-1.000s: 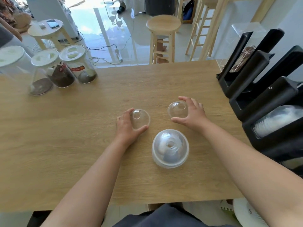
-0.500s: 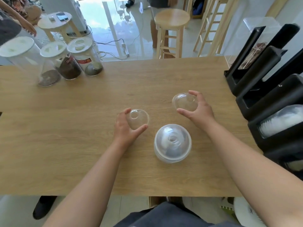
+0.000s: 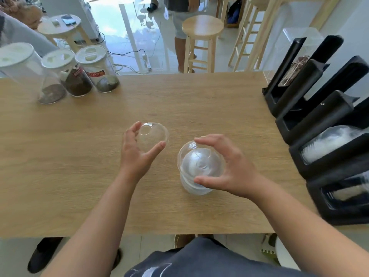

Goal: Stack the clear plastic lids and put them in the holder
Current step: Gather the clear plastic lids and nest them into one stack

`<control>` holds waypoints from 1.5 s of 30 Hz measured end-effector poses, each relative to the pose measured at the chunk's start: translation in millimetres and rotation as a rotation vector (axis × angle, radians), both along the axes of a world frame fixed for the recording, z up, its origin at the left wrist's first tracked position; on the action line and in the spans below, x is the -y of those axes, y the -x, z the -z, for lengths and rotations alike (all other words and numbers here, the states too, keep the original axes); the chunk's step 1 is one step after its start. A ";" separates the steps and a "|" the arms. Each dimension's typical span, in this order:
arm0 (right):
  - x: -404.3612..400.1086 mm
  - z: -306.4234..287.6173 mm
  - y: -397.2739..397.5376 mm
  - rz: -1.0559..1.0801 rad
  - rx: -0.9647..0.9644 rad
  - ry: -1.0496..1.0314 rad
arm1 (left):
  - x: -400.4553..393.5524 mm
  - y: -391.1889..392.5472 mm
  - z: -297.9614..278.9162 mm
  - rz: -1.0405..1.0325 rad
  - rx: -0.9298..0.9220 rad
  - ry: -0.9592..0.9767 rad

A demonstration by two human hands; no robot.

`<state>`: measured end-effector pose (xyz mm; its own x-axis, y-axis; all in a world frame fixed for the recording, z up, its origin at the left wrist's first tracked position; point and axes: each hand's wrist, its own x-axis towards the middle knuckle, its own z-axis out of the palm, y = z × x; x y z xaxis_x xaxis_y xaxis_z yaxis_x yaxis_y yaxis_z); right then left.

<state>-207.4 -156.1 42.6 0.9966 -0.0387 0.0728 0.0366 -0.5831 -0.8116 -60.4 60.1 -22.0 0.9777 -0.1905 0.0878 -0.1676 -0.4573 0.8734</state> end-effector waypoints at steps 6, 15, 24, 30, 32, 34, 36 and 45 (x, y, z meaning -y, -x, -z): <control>-3.1 21.5 6.9 0.030 -0.043 -0.016 | 2.8 23.9 -32.1 0.101 0.055 0.077; -1.8 39.9 19.3 0.057 -0.002 -0.257 | 20.4 72.0 -67.6 0.381 0.140 -0.003; 11.1 41.1 30.8 0.288 -0.043 -0.587 | 47.1 87.3 -43.8 0.575 0.042 -0.235; 4.7 46.8 29.7 0.261 -0.197 -0.591 | 47.2 88.8 -33.6 0.558 0.035 -0.205; 1.2 49.7 28.7 0.249 -0.264 -0.608 | 43.8 88.8 -33.9 0.571 0.013 -0.155; -1.9 51.8 28.3 0.228 -0.312 -0.616 | 37.7 88.9 -34.4 0.560 -0.102 -0.024; -4.4 52.3 27.8 0.212 -0.332 -0.631 | 30.2 89.0 -34.3 0.477 -0.282 0.130; -12.0 46.9 27.7 0.097 -0.234 -0.631 | 20.5 96.6 11.1 0.512 -0.483 0.298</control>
